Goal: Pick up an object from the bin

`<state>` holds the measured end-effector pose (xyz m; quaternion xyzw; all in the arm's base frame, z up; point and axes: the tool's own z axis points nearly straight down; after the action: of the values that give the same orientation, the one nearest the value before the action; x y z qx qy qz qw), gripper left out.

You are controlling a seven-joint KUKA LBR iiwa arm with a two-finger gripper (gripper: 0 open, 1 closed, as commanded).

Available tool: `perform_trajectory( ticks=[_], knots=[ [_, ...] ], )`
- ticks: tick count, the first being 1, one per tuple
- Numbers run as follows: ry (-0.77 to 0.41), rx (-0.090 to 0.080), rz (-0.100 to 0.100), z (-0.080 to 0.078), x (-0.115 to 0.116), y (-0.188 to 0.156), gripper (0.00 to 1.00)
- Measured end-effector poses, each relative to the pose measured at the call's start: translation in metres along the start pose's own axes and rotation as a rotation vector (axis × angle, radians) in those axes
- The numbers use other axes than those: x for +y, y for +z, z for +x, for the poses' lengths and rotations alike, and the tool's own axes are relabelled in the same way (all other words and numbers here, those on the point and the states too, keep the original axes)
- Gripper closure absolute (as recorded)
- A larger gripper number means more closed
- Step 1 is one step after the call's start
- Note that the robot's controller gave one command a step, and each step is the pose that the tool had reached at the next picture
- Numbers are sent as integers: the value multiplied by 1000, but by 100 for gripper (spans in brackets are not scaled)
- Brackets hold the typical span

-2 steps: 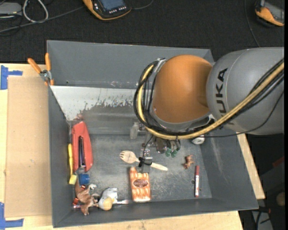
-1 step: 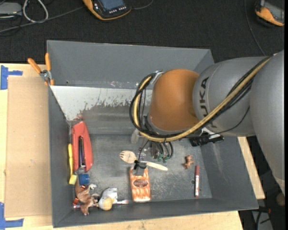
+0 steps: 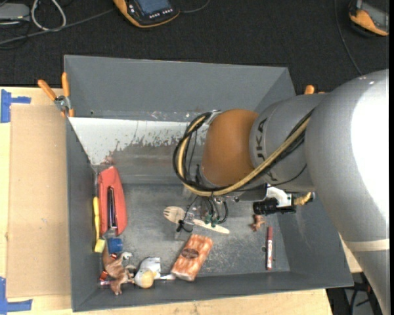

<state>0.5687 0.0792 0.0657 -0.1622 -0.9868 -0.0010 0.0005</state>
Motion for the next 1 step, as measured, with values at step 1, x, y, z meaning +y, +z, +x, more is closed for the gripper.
perform_trajectory(
  ticks=[1],
  knots=[
    [107,1,-1,19,3,-3,0]
  ],
)
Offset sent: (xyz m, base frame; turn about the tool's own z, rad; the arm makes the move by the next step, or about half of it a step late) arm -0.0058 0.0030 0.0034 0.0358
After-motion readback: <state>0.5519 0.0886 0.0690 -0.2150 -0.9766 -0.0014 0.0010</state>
